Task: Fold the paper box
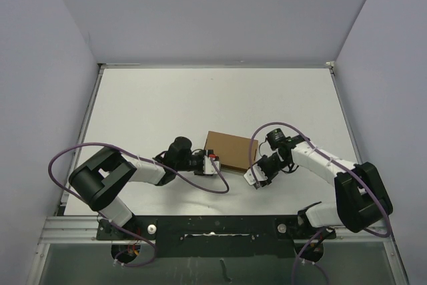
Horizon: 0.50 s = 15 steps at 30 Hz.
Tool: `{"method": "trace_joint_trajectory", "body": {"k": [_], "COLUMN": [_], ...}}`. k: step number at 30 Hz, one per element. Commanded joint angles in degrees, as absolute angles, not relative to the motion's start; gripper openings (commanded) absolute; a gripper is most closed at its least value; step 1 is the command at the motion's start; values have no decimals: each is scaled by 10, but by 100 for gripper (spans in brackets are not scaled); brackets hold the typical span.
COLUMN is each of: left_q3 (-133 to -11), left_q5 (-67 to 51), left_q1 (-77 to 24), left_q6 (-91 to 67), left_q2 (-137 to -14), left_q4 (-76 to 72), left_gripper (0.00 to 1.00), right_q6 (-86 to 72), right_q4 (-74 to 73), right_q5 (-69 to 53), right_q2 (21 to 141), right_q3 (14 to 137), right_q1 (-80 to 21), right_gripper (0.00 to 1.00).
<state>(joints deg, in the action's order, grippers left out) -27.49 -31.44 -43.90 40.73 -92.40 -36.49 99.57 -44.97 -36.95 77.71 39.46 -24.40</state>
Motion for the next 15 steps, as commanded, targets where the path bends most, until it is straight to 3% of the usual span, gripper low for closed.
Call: {"method": "trace_joint_trajectory", "body": {"k": [1, 15], "left_q3": [-276, -280], "left_q5": [-332, -337], "left_q1": [-436, -433], "left_q6": [400, 398], "left_q2": [-929, -930], "left_q4": [-353, -345], "left_gripper": [39, 39], "right_q6": [995, 1003], "right_q4": [-441, -466], "right_q5": [-373, -407], "right_q2": [763, 730], "right_q3": [395, 397], "right_q1": [-238, -200], "right_gripper": [28, 27]}}
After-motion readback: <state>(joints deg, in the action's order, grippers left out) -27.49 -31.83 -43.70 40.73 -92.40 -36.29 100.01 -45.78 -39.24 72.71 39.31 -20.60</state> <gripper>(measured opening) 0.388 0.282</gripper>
